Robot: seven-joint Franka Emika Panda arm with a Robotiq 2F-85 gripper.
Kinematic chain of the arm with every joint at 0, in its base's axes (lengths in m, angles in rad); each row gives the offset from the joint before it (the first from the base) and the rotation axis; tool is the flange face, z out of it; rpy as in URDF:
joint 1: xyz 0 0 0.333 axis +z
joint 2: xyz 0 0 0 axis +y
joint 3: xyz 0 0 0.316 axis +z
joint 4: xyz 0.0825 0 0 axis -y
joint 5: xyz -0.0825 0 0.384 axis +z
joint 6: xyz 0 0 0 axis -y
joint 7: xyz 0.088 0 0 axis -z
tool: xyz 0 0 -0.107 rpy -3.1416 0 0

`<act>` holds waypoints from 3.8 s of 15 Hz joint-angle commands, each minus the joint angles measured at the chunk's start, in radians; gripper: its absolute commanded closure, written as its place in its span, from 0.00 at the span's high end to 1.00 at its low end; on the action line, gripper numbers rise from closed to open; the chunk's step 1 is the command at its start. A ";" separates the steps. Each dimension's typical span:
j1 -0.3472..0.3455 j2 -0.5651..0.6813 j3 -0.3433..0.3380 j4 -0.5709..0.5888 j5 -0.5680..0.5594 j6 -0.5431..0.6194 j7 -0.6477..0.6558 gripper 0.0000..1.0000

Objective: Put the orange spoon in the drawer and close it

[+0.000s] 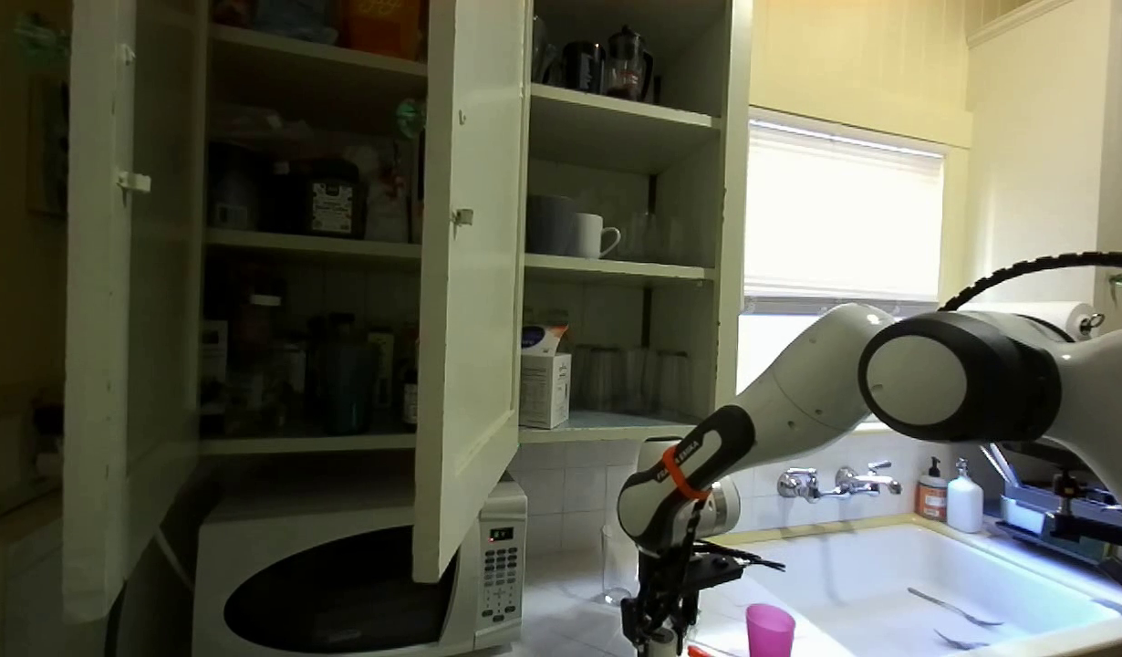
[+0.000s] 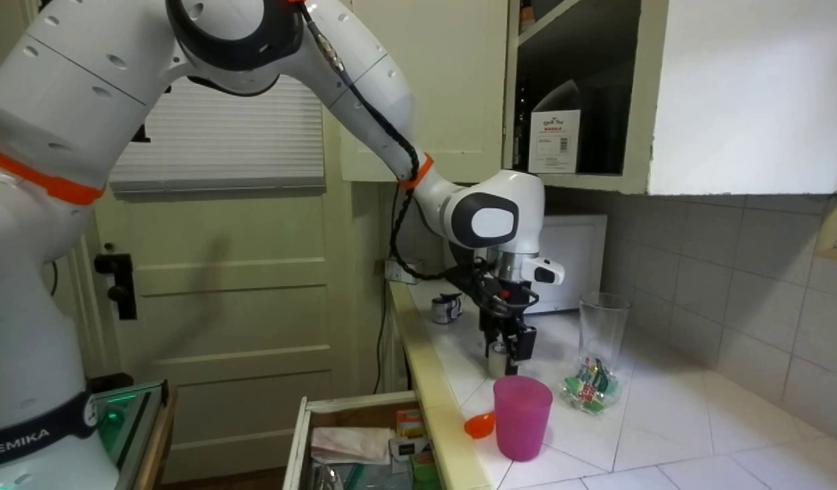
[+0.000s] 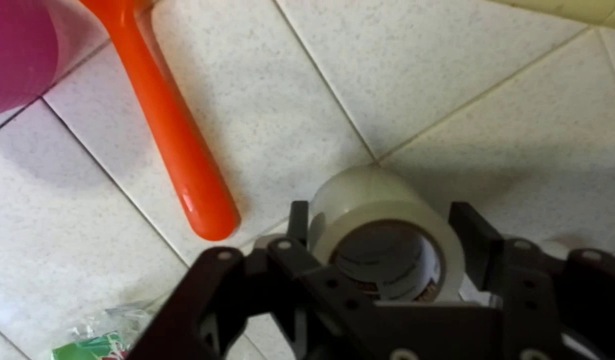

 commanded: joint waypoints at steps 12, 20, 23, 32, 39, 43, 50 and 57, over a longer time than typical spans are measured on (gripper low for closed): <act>0.037 -0.426 -0.006 -0.541 -0.160 0.092 0.070 0.38; 0.020 -0.598 0.001 -1.022 0.046 0.385 0.285 0.38; 0.000 -0.442 -0.020 -0.992 0.052 0.507 0.388 0.38; -0.120 -0.378 -0.025 -0.954 0.247 0.618 0.314 0.38; -0.165 -0.439 0.022 -0.949 0.311 0.552 0.147 1.00; -0.156 -0.649 0.034 -1.003 0.285 0.451 -0.026 1.00; -0.140 -0.923 0.004 -0.963 -0.027 0.123 0.087 1.00; -0.061 -1.004 -0.023 -0.921 -0.026 0.193 -0.060 1.00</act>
